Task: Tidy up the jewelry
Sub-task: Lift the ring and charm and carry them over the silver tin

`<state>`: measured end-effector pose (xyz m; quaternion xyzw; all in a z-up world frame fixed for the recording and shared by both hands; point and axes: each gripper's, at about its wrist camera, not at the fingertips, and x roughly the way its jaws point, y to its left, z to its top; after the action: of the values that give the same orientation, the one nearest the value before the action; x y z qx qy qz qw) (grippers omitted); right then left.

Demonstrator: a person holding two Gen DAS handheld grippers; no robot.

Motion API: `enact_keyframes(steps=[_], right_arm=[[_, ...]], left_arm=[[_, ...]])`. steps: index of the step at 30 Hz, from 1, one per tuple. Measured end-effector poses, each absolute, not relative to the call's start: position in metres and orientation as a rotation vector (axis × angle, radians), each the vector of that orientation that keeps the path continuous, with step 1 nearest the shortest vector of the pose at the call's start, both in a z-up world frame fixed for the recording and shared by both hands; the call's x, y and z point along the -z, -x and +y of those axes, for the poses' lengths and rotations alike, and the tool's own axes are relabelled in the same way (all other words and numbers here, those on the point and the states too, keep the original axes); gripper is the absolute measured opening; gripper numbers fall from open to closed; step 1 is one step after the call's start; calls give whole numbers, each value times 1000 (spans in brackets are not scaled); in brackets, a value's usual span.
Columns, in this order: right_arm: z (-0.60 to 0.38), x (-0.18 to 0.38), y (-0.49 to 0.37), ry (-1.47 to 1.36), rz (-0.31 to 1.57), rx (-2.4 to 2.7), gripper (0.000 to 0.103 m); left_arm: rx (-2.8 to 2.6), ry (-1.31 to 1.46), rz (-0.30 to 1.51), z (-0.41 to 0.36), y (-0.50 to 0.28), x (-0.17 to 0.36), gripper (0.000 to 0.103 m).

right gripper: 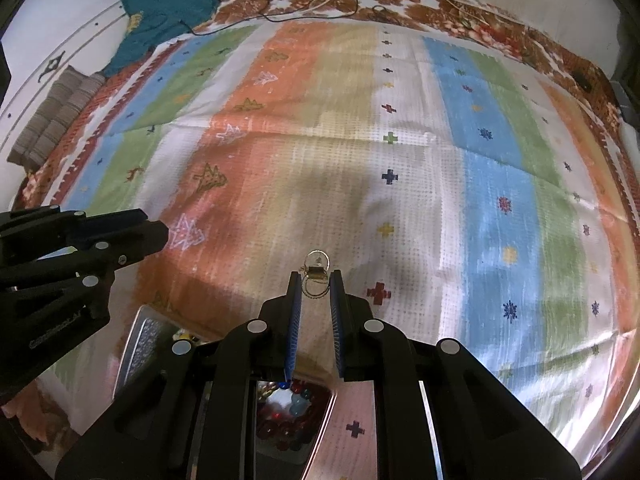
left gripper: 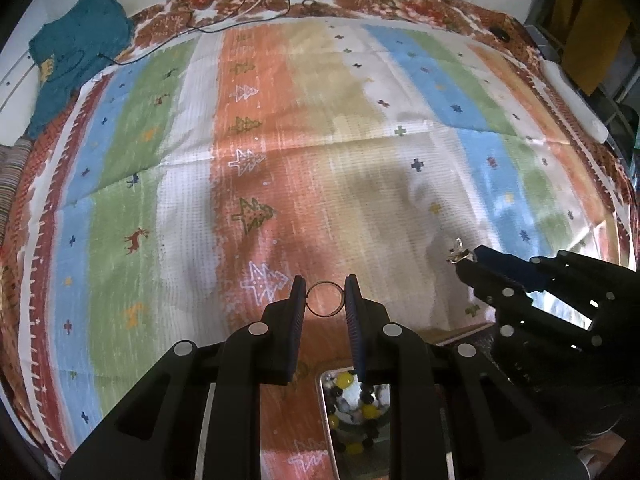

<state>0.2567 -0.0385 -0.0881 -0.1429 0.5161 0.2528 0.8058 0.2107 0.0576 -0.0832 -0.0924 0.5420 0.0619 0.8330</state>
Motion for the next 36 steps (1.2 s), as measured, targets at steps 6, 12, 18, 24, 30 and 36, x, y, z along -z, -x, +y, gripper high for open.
enact_keyframes(steps=[6,12,18,24,30,36], right_arm=[[-41,83,-244,302,1086,-551,15],[-45,75,-234,293,1069,-558,15],[-51,68,-223,283,1056,-569,15],[-55,64,-210,284,1051,-580,15],[-61,59,-198,275,1042,-591,15],[-66,56,-185,265,1034,-605,15]], left_arm=[[-124,188,1125,50,-199,74,19],[-111,185,1103,44,-188,66,19],[-114,191,1091,43,-179,61,19],[-104,209,1062,39,-164,51,19],[-88,215,1038,31,-148,43,19],[-78,193,1023,22,-136,39,20]])
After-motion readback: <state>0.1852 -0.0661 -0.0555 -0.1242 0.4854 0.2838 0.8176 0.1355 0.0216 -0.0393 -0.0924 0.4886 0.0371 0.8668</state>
